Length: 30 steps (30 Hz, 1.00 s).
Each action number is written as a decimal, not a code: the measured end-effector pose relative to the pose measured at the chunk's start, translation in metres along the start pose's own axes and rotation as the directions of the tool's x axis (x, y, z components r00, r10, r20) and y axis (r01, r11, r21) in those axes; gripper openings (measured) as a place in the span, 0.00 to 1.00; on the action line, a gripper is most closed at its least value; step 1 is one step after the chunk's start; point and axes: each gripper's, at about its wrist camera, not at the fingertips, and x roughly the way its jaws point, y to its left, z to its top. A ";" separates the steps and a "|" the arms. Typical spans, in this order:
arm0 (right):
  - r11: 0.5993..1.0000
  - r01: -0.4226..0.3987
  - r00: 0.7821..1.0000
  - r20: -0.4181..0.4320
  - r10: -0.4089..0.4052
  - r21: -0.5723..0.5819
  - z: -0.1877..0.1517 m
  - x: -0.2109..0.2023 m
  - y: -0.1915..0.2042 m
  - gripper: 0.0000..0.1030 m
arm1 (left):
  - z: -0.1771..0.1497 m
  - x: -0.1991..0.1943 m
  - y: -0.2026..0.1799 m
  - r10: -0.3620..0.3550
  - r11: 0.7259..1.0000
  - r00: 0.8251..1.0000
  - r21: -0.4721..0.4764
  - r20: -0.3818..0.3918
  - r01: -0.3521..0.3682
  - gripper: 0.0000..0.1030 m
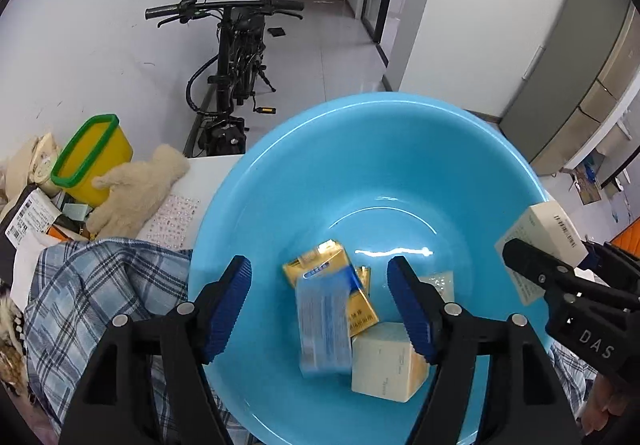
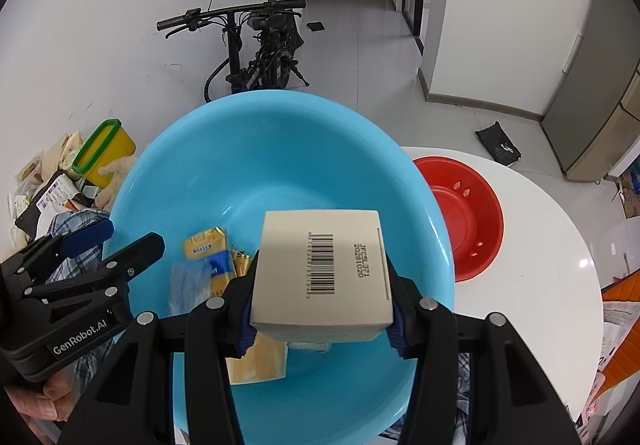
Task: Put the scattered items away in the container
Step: 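Open the left gripper while the right gripper opens, dropping both items into the basin, then withdraw both grippers up from the basin back over the pile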
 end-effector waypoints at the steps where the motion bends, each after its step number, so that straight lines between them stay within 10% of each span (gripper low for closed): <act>1: 1.000 0.003 1.000 0.001 -0.003 -0.001 0.000 0.000 0.000 0.48 | 0.000 0.000 0.001 0.004 1.000 1.000 -0.001 -0.003 -0.004 0.71; 30: 1.000 0.007 1.000 -0.001 -0.007 0.030 -0.006 0.015 0.000 0.63 | -0.006 0.007 0.006 0.013 1.000 1.000 0.003 -0.007 -0.013 0.70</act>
